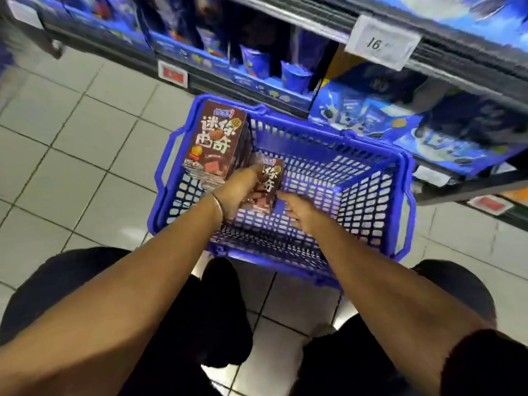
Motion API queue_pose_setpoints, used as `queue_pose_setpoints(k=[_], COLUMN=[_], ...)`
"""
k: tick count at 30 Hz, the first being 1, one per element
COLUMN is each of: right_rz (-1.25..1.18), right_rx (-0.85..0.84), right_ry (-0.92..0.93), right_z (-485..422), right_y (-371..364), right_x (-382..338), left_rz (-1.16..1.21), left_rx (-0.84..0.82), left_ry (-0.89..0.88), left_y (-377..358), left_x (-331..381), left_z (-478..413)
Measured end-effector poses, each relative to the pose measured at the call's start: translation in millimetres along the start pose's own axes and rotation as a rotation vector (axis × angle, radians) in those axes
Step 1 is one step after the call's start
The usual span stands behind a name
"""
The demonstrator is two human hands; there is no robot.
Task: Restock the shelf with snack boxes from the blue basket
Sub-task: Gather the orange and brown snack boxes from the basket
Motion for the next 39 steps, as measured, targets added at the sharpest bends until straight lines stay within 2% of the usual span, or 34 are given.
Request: queue_pose_setpoints(k=[3, 11, 22, 24, 30, 34, 39], right_rz=[-0.029, 0.048, -0.249, -0.254, -0.267, -0.204, -0.273], right_rx=[0.004, 0.103, -0.091, -0.079, -0.212, -0.207, -0.315], right_ry=[0.084, 0.163, 0.047, 0.054, 0.016, 0.003, 0.112], right_z=[-39.0, -71.2, -74.5, -76.8, -71.1, -53.1, -3.9], right_y=[-18.5, -43.8, -47.2, -42.4, -35.9, -18.0, 18.0], right_x=[3.4, -0.3, 4.6, 4.0, 6.1, 4.1, -11.4], left_rz=[0.112, 0.041, 0.004, -0.001, -0.079, -0.136, -0.275], left_rx=[0.041, 0.145, 0.194, 0.188, 0.2, 0.213, 0.2], left_ry=[0.006, 0.003, -0.057, -0.048, -0.044, -0.117, -0.363], left_y=[-5.5, 6.6, 11.2, 9.6, 2.3, -0.2, -0.6], left_x=[-14.7, -25.3, -17.8, -18.7, -19.3, -8.4, 33.9], left_z=[-16.4, -15.5, -22.5, -21.5, -17.9, -13.4, 8.3])
Point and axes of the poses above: each hand's wrist, its own z-axis away from the middle knuckle, its own y-axis out of the back of the hand, x = y × z, the point moved 6 cm from there along -z, towards the middle knuckle, and after that the axes turned 4 degrees about -y, right-handed, at the moved point
